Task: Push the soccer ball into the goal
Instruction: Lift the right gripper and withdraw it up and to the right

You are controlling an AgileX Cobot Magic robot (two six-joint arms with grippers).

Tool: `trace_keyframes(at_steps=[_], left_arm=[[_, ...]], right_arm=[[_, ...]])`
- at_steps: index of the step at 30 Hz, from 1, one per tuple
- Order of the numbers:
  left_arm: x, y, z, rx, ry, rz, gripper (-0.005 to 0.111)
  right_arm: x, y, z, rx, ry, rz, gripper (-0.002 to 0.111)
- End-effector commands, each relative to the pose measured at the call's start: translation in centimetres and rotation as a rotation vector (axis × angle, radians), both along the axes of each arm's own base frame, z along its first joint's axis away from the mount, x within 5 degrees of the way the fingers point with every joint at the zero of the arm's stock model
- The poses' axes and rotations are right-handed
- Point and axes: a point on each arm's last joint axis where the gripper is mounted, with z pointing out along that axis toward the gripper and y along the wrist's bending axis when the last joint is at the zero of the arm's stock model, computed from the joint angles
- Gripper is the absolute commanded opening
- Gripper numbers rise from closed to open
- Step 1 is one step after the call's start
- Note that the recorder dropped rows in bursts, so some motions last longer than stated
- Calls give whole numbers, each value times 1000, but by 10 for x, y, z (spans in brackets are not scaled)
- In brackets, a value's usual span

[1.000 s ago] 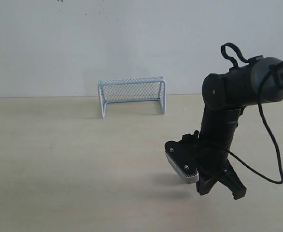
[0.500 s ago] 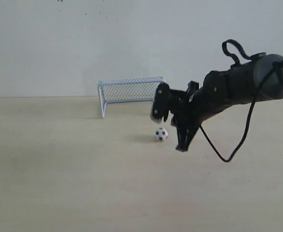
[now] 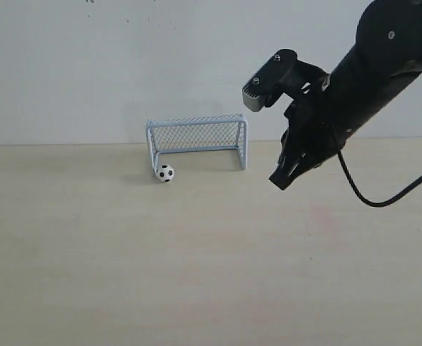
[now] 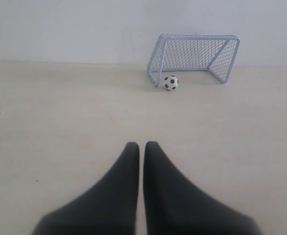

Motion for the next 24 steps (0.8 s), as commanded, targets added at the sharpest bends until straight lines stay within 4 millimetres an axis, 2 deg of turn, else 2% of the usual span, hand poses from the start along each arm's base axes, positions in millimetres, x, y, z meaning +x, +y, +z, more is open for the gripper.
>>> trace_keyframes(at_steps=[1, 6, 11, 18, 24], left_arm=[[0, 0, -1, -15, 1, 3, 4], [0, 0, -1, -15, 1, 3, 4], [0, 0, -1, -15, 1, 3, 4], [0, 0, -1, -15, 1, 3, 4], [0, 0, -1, -15, 1, 3, 4]], right_arm=[[-25, -19, 7, -71, 125, -129, 0], [-52, -42, 8, -102, 130, -314, 0], [-87, -58, 16, 41, 61, -445, 0], [-127, -70, 25, 338, -134, -484, 0], [-141, -76, 41, 387, -192, -477, 0]])
